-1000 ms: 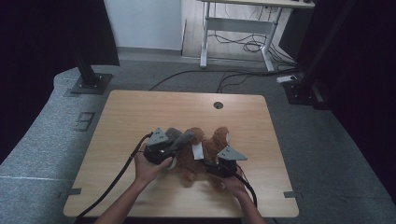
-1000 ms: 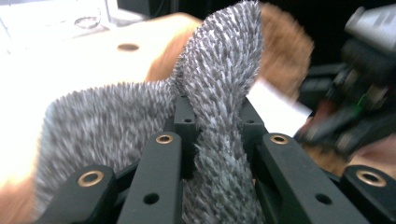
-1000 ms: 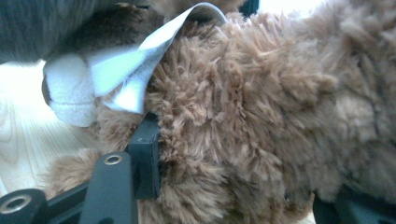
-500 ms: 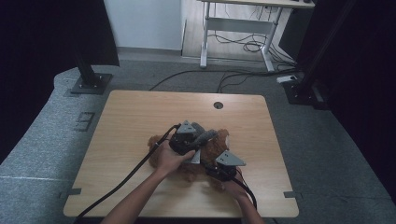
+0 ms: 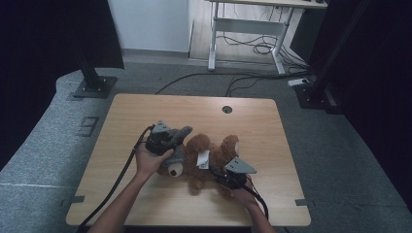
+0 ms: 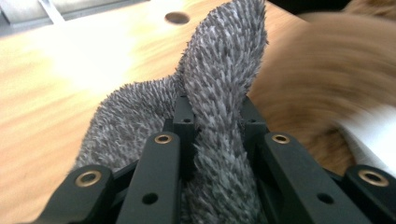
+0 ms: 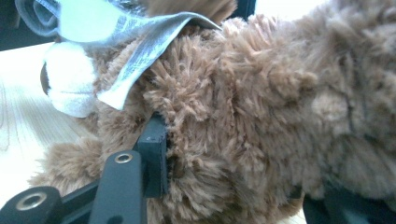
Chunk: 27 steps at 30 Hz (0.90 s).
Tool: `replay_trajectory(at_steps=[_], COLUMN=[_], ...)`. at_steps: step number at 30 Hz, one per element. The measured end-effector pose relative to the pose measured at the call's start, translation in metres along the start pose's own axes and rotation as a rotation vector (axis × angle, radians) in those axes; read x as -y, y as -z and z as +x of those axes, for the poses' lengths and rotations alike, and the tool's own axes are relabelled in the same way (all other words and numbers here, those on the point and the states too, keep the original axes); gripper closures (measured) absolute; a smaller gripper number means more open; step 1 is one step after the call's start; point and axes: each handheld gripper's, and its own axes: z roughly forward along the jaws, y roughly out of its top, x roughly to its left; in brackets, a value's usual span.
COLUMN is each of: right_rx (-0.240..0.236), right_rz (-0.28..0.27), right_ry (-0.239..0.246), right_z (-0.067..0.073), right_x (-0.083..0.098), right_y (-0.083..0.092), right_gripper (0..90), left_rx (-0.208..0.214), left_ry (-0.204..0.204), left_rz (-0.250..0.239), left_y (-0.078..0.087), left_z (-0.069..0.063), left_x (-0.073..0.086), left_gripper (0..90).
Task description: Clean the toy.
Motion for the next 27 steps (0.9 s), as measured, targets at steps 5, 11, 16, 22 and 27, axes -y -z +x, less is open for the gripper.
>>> replay_trajectory(at_steps=[5, 11, 16, 22, 27], right_rx=[-0.005, -0.02, -0.026, -0.028, -0.032], right_rz=[-0.009, -0.021, -0.02, -0.021, -0.022], right_ry=[0.003, 0.012, 0.0, -0.007, -0.011], right_z=[0.002, 0.002, 0.0, -0.001, -0.001], right_x=[0.001, 0.003, 0.003, 0.003, 0.003], right_y=[0.0, 0.002, 0.002, 0.002, 0.002], right_gripper=[49.5, 49.5, 49.5, 49.5, 49.5], left_rx=[-0.012, -0.064, -0.082, 0.031, 0.098], left_ry=[0.022, 0.034, 0.061, 0.02, -0.025], left_rz=[-0.021, -0.011, -0.019, -0.061, -0.042], left_y=[0.013, 0.025, 0.03, 0.023, 0.005], left_z=[0.012, 0.028, 0.033, 0.0, -0.029], left_x=[0.008, 0.019, 0.016, -0.008, -0.023], left_gripper=[75.2, 75.3, 76.0, 76.3, 76.4])
